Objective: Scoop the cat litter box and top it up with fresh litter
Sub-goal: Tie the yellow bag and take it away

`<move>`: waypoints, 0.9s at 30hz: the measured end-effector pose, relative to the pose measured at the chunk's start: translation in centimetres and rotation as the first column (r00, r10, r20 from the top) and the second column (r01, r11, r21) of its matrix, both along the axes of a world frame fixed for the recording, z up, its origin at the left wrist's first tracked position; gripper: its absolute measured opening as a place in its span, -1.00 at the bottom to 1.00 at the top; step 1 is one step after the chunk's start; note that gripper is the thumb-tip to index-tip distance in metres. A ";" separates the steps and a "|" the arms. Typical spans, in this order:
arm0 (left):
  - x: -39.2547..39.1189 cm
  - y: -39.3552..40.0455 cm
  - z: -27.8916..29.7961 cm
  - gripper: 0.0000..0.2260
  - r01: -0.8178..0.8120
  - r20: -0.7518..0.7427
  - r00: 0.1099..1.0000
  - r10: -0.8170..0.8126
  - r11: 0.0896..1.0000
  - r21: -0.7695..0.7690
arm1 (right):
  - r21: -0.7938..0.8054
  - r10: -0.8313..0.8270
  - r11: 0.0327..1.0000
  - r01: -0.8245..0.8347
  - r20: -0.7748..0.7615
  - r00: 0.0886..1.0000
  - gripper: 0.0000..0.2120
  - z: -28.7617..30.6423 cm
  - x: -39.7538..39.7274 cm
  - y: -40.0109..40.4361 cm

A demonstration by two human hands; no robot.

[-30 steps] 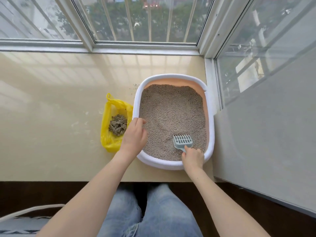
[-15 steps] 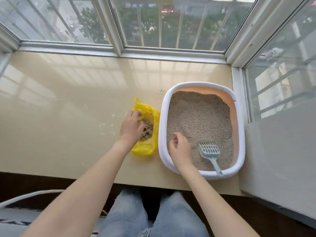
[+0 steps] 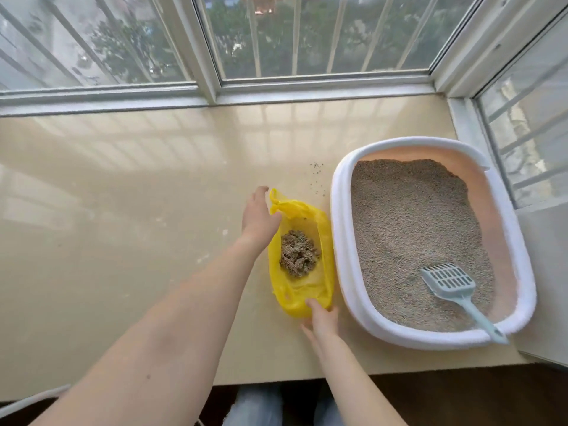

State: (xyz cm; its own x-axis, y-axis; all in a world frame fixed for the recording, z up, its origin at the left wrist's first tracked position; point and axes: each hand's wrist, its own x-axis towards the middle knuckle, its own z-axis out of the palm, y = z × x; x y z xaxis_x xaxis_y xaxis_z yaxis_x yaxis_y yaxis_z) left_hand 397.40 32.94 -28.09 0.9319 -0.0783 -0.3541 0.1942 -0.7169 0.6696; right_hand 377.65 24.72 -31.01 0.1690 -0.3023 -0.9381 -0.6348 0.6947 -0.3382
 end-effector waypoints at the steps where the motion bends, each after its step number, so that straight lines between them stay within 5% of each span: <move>1: 1.0 -0.3 -0.6 -0.41 0.076 -0.005 0.997 -0.076 0.997 0.034 | -0.026 0.028 0.999 -0.028 0.009 1.000 -0.61 -0.7 0.0 0.1; 4: 3.4 -1.2 -2.3 -0.38 0.375 -0.025 0.925 -0.379 0.902 0.214 | -0.192 0.170 0.964 -0.181 -0.073 0.983 -0.75 -1.7 -0.3 0.2; 7: 5.0 -1.5 -2.7 -0.67 0.607 -0.065 0.755 -0.653 0.658 0.445 | -0.327 0.252 0.905 -0.271 -0.100 0.962 -0.85 -1.1 -0.6 0.1; 9: 5.4 -1.3 -2.1 -0.78 0.638 -0.075 0.714 -0.696 0.602 0.481 | -0.392 0.236 0.891 -0.229 -0.031 0.971 -0.89 0.1 -0.4 0.2; 20: 4.0 1.7 8.3 -0.87 0.599 -0.314 0.782 -0.538 0.788 0.141 | -0.559 0.408 0.790 -0.253 0.170 0.897 -0.95 9.6 3.4 -4.5; 27: 0.0 4.2 21.9 -0.87 0.481 -0.271 0.848 -0.455 0.876 0.035 | -0.723 0.689 0.550 -0.417 0.111 0.717 -0.82 20.5 3.7 -10.3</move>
